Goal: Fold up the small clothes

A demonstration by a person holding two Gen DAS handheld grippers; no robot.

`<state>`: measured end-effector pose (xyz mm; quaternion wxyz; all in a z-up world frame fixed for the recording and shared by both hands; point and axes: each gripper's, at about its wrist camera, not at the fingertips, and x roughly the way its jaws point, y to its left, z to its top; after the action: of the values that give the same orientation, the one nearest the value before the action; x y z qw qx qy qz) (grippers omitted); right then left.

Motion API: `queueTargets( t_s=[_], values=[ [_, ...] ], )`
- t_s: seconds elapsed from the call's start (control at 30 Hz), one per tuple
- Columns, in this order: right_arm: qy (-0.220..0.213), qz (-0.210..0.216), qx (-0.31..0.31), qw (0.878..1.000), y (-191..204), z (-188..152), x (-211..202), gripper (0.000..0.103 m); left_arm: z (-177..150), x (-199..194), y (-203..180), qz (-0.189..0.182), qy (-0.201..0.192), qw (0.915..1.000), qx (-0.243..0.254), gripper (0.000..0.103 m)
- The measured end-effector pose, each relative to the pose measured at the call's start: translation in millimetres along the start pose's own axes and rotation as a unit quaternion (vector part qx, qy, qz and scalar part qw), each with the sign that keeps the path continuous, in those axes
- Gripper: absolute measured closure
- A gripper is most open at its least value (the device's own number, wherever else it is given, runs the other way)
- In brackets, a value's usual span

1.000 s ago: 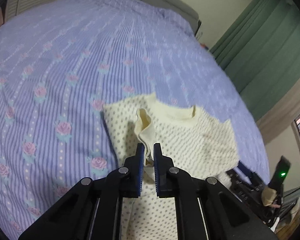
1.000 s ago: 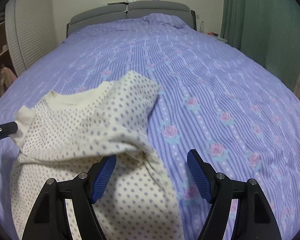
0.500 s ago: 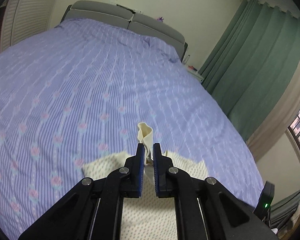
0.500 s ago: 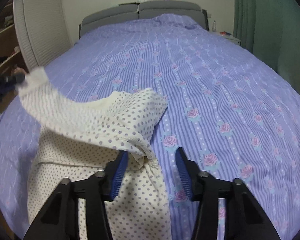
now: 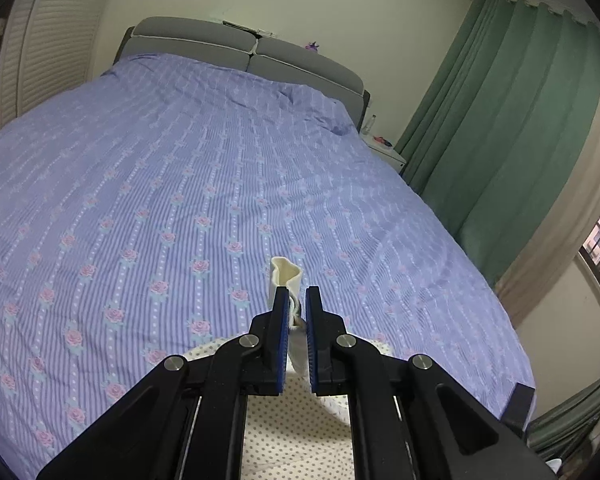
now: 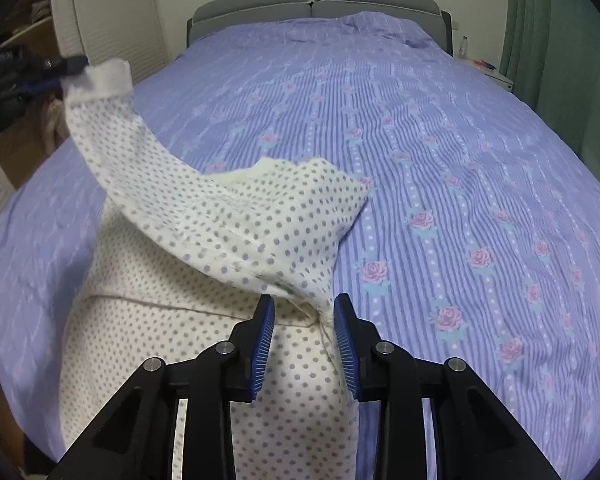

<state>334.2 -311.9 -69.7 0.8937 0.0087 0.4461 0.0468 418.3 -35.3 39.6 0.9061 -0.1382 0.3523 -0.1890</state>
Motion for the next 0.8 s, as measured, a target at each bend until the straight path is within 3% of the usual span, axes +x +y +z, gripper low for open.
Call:
queueTargets(
  t_s=[0.2,0.3,0.43,0.6,0.7,0.8],
  values=[
    [0.011,-0.015,-0.022,1.0,4,5,14,0.078,-3,-9,3,0.001,-0.006,1.0,-0.001,0.093],
    [0.007,-0.036,-0.016,0.999,2,5,15,0.088,-13,-14,10,0.001,-0.007,0.9999,-0.013,0.093],
    [-0.022,-0.079,0.022,0.996,-13,-7,-1,0.089,-48,-12,27,0.001,0.01,0.9995,-0.031,0.095],
    [-0.035,-0.141,0.065,0.987,-34,-21,-2,0.088,-103,14,56,0.015,0.068,0.9951,-0.07,0.096],
    [-0.024,-0.089,0.07,0.993,-39,-30,-3,0.088,-121,20,66,0.021,0.087,0.9929,-0.078,0.096],
    [-0.026,-0.106,0.054,0.993,-34,-40,-14,0.088,-126,20,68,0.008,0.093,0.9924,-0.08,0.095]
  ],
)
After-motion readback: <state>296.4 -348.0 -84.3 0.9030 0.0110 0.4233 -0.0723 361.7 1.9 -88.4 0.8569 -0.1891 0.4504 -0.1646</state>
